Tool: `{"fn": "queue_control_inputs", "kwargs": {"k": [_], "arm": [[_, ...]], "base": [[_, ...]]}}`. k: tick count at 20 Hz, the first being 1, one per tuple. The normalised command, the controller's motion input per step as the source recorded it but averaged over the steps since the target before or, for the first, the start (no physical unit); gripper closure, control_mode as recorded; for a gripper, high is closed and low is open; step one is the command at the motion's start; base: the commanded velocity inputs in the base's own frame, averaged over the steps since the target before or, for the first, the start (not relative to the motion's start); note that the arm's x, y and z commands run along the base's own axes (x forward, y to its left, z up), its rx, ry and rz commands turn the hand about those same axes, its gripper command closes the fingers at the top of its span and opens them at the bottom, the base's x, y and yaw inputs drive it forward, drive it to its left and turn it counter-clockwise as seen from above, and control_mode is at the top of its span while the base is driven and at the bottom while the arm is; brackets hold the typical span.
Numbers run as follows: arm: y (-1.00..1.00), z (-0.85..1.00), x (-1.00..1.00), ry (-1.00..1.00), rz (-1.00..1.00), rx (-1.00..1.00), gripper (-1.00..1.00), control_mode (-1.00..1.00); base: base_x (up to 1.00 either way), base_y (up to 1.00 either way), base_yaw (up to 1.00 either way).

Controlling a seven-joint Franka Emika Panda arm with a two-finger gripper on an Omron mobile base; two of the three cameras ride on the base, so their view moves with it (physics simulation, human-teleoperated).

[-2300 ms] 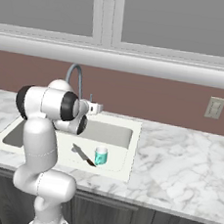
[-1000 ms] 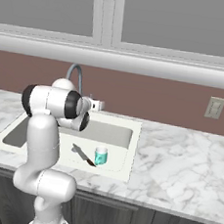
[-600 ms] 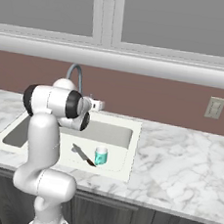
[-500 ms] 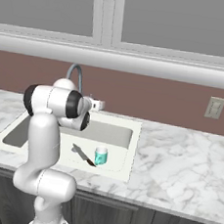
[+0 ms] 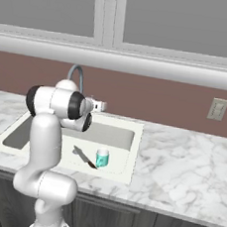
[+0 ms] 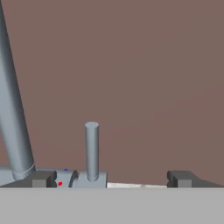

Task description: Pick the mug and mug and place them in the sink. Then turn on the water.

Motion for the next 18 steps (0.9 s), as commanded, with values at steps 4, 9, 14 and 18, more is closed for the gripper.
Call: {"fn": "queue_control_inputs", "kwargs": {"k": [4,9,14,18], "arm": [[0.00,-0.28,0.00,-0.11,0.00,0.00,-1.00,-1.00],[0.01,-0.27,0.00,-0.09,0.00,0.00,-1.00,-1.00],[0.03,-0.25,0.00,-0.08,0.00,0.00,-1.00,-1.00],[0.08,-0.23,0.00,-0.07,0.00,0.00,-1.00,-1.00]], "base": [[0.00,0.00,0.00],[0.00,0.00,0.00],[0.00,0.00,0.00],[0.00,0.00,0.00]]}}
